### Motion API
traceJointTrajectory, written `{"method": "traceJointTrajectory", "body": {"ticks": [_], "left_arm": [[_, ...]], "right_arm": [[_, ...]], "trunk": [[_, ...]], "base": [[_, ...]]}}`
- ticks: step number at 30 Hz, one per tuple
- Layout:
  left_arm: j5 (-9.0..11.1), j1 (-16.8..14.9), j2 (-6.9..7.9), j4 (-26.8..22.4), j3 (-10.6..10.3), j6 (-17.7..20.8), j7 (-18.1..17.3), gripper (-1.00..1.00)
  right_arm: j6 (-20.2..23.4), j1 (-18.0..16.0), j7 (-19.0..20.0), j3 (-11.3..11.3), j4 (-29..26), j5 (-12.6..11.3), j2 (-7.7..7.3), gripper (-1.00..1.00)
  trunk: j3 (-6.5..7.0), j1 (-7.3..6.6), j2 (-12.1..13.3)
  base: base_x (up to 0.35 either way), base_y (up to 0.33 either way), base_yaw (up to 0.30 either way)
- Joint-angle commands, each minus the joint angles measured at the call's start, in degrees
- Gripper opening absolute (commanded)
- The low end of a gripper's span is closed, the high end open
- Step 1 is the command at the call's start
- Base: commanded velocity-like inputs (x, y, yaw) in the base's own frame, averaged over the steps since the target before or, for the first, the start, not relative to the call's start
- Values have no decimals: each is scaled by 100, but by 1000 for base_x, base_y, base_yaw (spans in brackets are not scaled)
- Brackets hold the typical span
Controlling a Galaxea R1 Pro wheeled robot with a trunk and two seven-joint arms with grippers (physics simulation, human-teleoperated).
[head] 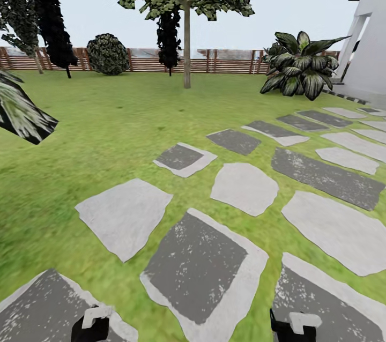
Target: In the garden, pick up the pesticide atomizer on the floor and spray pesticide onto both trees until each tree trunk is fully covered.
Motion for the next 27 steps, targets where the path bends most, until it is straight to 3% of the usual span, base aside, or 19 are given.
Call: {"method": "traceJointTrajectory", "body": {"ticks": [1, 27], "left_arm": [[30, -3, 0, 4, -1, -18, -3, -100], [30, -3, 0, 4, -1, -18, -3, -100]], "right_arm": [[-16, -3, -22, -25, 7, 60, 3, 100], [-15, -7, -22, -25, 8, 66, 3, 100]], "trunk": [[-5, 2, -2], [-34, 2, -2]], "base": [[325, -115, 0], [325, -115, 38]]}}
